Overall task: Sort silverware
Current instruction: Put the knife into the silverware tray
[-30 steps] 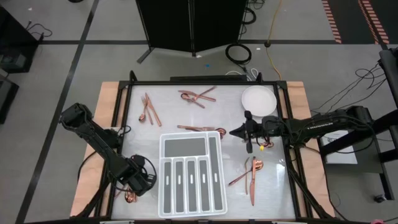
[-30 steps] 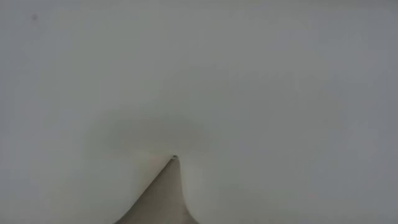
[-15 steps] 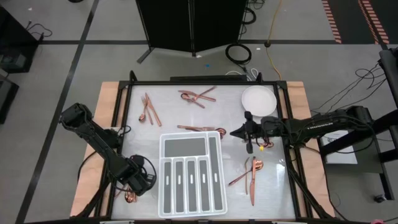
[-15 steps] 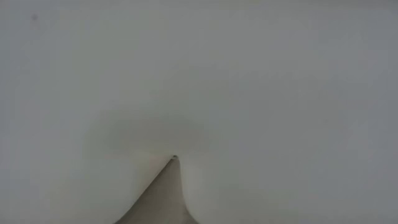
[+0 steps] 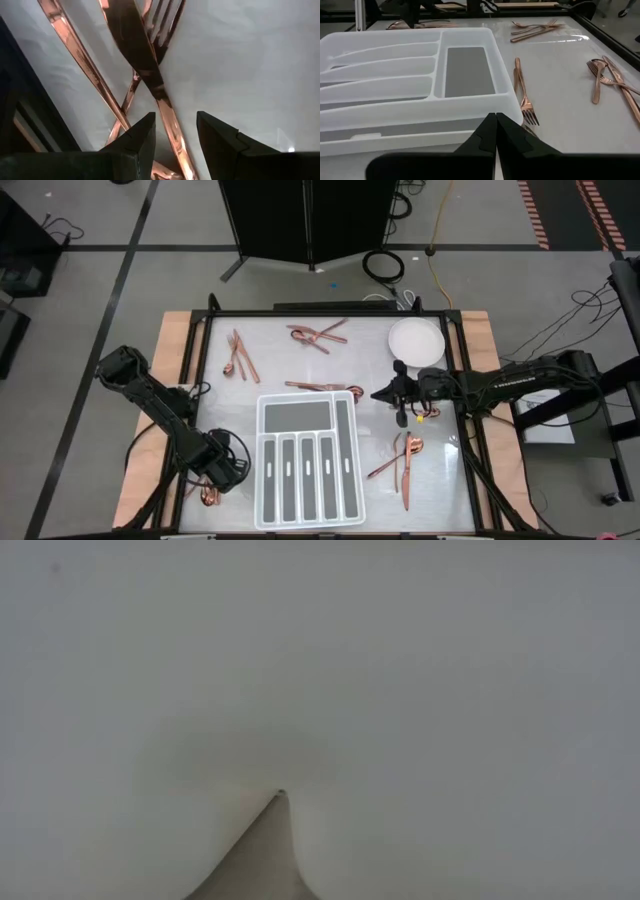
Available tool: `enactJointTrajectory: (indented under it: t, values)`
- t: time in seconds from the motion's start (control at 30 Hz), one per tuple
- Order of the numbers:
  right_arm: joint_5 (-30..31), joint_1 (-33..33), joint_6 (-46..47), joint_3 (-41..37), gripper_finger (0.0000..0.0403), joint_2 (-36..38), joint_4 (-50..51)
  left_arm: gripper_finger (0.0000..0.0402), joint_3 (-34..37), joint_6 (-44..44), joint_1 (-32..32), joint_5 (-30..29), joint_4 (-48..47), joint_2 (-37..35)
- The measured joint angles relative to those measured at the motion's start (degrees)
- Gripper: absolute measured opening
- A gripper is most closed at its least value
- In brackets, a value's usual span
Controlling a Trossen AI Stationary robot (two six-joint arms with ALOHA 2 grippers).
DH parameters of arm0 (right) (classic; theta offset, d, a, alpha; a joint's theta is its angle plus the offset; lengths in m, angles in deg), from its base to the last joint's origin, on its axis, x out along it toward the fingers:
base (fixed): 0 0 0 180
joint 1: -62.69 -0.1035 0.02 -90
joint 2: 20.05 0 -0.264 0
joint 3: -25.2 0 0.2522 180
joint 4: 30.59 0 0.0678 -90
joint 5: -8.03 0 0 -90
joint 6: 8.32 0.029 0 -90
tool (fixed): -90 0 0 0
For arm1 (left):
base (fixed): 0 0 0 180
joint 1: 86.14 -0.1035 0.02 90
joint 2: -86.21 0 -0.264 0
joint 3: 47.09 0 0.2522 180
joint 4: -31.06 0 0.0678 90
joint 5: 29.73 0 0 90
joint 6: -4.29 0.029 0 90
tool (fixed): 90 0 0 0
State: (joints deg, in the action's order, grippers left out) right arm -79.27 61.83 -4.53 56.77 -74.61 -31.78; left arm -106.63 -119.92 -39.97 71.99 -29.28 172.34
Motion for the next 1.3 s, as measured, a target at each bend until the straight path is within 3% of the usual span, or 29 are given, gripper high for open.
enactJointTrajectory:
  t: [0.47, 0.87, 1.3]
  values:
    - [0.0, 0.0, 1.4, 0.0, 0.0000, 0.0, 1.7, 0.0144, 5.7, 0.1, -0.1, 1.5, 7.4, -0.2]
    - [0.0, 0.0, 1.5, 0.0, 0.0000, 0.0, 1.8, 0.0026, 5.7, 1.6, -0.1, 1.4, 7.4, -0.1]
    - [0.0, 0.0, 1.5, 0.0, 0.0000, 0.0, 1.7, 0.0015, 3.6, 3.7, -0.3, -1.4, 6.3, 0.1]
